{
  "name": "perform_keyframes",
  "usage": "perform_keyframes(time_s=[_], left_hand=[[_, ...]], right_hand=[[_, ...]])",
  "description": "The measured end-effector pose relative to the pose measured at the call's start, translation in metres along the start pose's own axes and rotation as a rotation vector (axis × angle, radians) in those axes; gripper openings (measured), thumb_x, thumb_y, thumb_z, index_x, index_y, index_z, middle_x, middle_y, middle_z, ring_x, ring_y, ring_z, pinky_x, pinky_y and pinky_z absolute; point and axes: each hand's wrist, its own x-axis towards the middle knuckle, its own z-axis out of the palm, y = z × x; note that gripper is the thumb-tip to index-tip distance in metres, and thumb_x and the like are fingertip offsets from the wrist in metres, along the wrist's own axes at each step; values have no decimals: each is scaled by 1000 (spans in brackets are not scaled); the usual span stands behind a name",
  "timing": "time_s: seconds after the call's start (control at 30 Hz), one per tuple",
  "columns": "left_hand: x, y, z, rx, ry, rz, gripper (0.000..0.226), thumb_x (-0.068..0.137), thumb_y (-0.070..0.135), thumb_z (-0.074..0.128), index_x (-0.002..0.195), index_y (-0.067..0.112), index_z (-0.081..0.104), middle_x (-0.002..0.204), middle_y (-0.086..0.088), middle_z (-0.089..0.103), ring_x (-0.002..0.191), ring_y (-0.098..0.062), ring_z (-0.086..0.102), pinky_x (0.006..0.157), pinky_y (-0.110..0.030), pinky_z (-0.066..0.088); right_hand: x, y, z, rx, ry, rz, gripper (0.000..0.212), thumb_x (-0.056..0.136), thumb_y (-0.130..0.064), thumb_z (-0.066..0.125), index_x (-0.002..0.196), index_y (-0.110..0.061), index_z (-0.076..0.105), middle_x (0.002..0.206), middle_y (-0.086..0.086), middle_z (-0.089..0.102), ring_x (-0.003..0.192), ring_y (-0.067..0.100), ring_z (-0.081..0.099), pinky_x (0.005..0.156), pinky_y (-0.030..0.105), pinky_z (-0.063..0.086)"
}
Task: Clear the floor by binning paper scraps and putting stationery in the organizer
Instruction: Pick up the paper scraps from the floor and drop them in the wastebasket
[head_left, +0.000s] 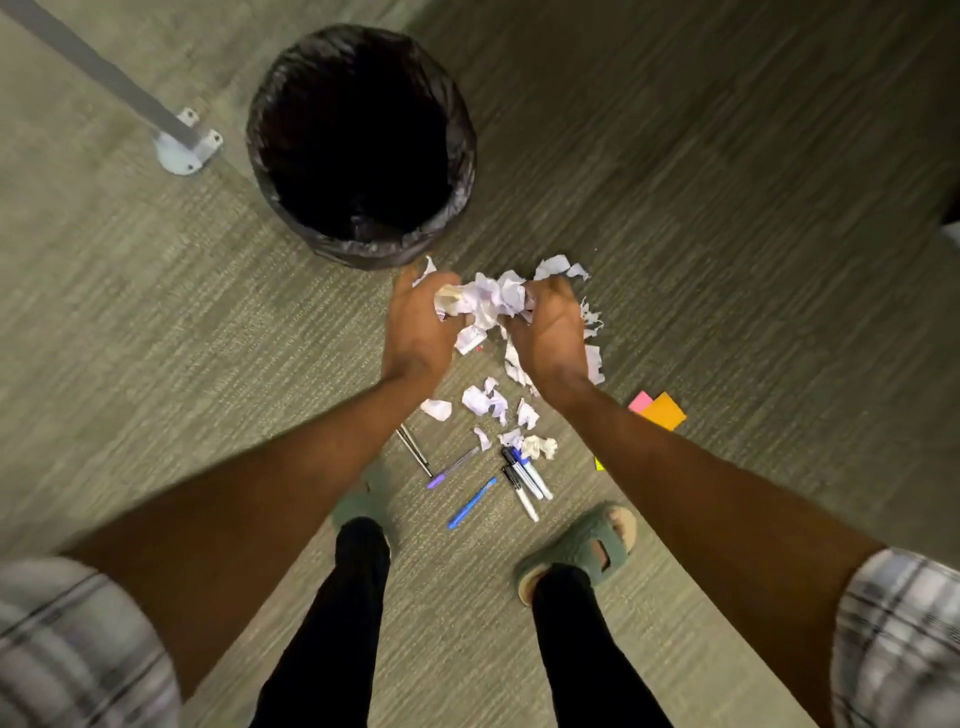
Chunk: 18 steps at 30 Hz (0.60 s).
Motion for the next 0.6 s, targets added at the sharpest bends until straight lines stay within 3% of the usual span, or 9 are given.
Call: perform_keyframes(time_s=[0.1,0.17,0.23,0.33,0.4,0.47,0.53,0.6], left_hand=[[29,11,-36,-44,59,-9,45,77,17,82,119,17,67,123,-10,56,102,-8,48,83,-2,30],[53,16,-56,-92,66,-44,48,70,24,87,114,15,71,113,-10,66,100,-17,62,88,-16,45],[78,20,-74,-198,60,-139,51,66,27,90,113,15,72,107,-9,72,98,-24,69,87,-34,56],[109,32,-103,-321,50,-272,68,62,29,93,124,17,67,117,-5,70,105,-21,68,88,-41,59],[127,36,-117,-444,5,-348,86,61,27,94,138,19,56,128,-5,65,107,-21,68,82,-41,62],[139,41,-128,-505,-29,-389,94,69,28,91,149,19,42,137,-6,58,109,-21,66,78,-39,63],[145,45,-135,-585,-32,-420,88,78,27,84,152,18,37,143,-6,52,112,-21,63,74,-35,63],[149,44,-139,-658,-21,-459,78,85,26,77,151,16,37,149,-7,45,118,-24,58,68,-32,63]], right_hand=[[24,-46,-10,28,3,0,24,88,-18,68,108,-6,66,112,15,61,103,28,58,82,27,42],[43,-75,-12,57,-3,49,31,86,-24,73,111,-6,68,113,13,65,107,24,60,89,28,47],[67,-101,-9,170,-28,162,40,80,-31,80,110,-6,70,105,8,70,99,21,66,87,30,55],[102,-135,-7,325,-153,377,65,69,-45,86,119,-8,66,112,9,70,99,23,69,84,37,60],[121,-150,-5,452,-207,458,67,71,-36,87,126,-8,61,118,12,68,100,26,69,86,42,60],[129,-167,-7,626,-258,502,55,79,-15,81,128,-5,57,118,13,66,93,24,69,86,40,60],[132,-179,-10,720,-267,509,36,86,1,68,121,-1,58,115,14,63,92,23,67,82,34,61],[134,-183,-11,750,-273,499,34,90,5,57,124,2,55,122,16,59,103,27,65,74,31,62]])
